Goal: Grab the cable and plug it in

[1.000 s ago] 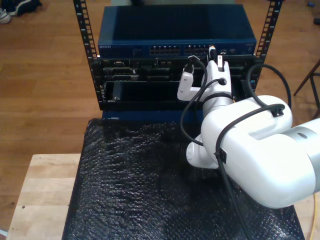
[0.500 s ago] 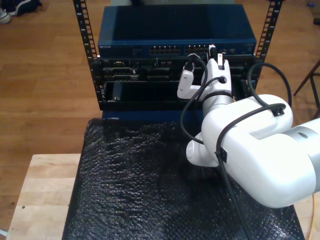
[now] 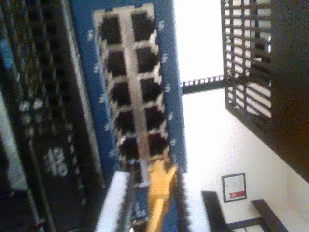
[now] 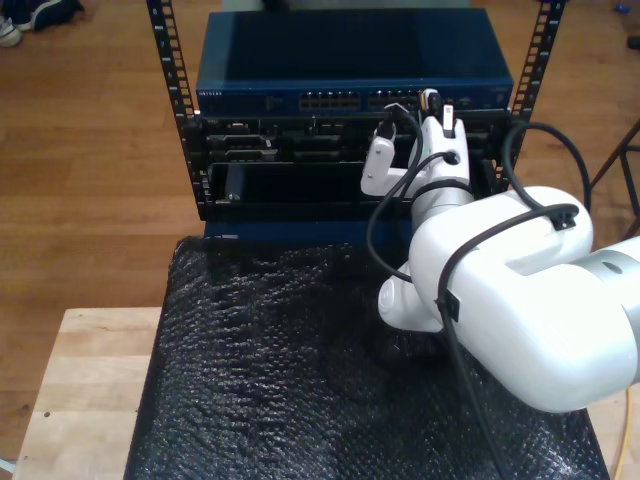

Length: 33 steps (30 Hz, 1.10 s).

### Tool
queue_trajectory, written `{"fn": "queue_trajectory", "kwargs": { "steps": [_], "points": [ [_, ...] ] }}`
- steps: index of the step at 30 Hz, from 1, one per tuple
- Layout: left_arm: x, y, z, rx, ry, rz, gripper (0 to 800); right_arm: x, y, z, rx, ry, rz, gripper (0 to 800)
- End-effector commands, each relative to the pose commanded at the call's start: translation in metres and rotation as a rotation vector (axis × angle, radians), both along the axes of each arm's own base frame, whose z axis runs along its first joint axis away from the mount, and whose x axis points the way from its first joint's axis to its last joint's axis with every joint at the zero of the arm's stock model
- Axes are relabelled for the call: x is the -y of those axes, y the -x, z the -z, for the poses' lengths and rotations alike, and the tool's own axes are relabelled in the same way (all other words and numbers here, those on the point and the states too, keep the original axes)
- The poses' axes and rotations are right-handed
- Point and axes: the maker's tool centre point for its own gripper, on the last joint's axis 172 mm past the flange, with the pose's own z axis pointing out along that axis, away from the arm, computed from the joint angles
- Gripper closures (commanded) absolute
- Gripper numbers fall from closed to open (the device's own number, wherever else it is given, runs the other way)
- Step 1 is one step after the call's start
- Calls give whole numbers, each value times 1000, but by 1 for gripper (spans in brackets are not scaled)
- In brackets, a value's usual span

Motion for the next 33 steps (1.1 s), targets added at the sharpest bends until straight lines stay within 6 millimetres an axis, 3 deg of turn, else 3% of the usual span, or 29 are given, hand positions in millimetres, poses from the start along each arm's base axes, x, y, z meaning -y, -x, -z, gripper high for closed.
{"fn": "queue_trajectory", "kwargs": {
  "steps": [6,18,24,33],
  "points": [
    [0,0,0,0,0,0,0,1,15,-12,-43,-33,-24,455],
    [0,0,0,0,0,0,0,-4,56,29,-330,-5,-97,295],
    [0,0,0,1,-1,0,0,-19,71,41,-457,38,-182,224],
    [0,0,0,0,0,0,0,29,77,41,-635,107,-184,188]
  ]
}}
